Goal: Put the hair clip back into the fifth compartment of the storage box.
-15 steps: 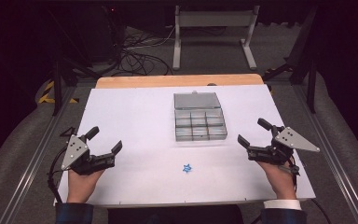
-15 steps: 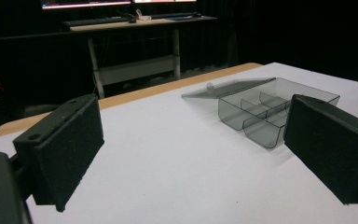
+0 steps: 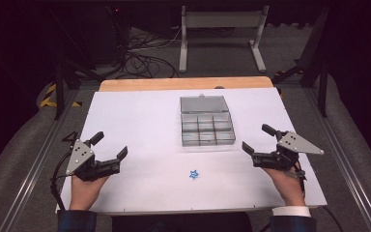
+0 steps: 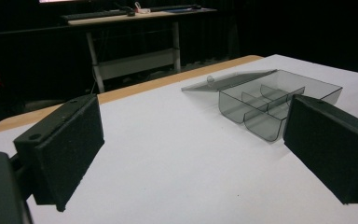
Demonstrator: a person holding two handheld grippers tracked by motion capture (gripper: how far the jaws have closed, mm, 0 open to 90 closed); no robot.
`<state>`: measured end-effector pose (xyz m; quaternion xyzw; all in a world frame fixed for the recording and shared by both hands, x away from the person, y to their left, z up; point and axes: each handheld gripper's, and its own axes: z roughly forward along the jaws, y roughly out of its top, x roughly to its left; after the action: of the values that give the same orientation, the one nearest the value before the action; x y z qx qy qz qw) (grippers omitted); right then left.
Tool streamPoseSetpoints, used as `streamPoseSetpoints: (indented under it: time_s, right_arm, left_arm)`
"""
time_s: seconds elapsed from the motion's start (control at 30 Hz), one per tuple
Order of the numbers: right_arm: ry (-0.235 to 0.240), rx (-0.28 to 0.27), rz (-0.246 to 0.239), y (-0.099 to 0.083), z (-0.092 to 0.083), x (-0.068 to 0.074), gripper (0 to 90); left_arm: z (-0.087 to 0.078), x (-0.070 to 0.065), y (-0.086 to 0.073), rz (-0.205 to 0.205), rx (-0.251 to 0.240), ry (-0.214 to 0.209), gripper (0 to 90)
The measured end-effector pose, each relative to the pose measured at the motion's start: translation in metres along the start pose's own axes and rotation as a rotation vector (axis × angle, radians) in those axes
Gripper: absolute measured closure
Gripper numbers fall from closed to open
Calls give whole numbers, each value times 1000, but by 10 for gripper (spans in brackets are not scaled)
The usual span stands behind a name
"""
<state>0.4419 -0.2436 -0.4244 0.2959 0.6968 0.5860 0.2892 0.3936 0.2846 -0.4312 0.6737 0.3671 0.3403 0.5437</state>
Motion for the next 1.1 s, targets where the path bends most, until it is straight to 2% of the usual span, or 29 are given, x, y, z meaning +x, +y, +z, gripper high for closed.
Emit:
streamPoseSetpoints:
  time_s: [0.2,0.37,0.63,0.8,0.83,0.9,0.93,1.1]
  right_arm:
    - [19,36,-14,-2,6,4,88]
    - [62,88,-36,-4,14,11,122]
    - [112,127,-62,-7,23,18,156]
    - [160,160,-82,-9,28,25,215]
    - [181,171,-79,-9,31,28,232]
    - [189,174,-80,-10,32,29,239]
    - [217,180,-75,-11,35,31,255]
    - [263,200,-70,-12,40,37,274]
  left_arm:
    - [0,0,0,2,1,1,54]
    - [-1,1,0,2,5,2,54]
    - [0,1,0,4,7,-1,55]
    - [0,0,0,1,8,-3,56]
    - [0,0,-1,-1,10,-6,56]
    - [1,0,-1,0,11,-7,56]
    - [1,0,-1,0,12,-8,56]
    - [1,0,-1,0,13,-10,57]
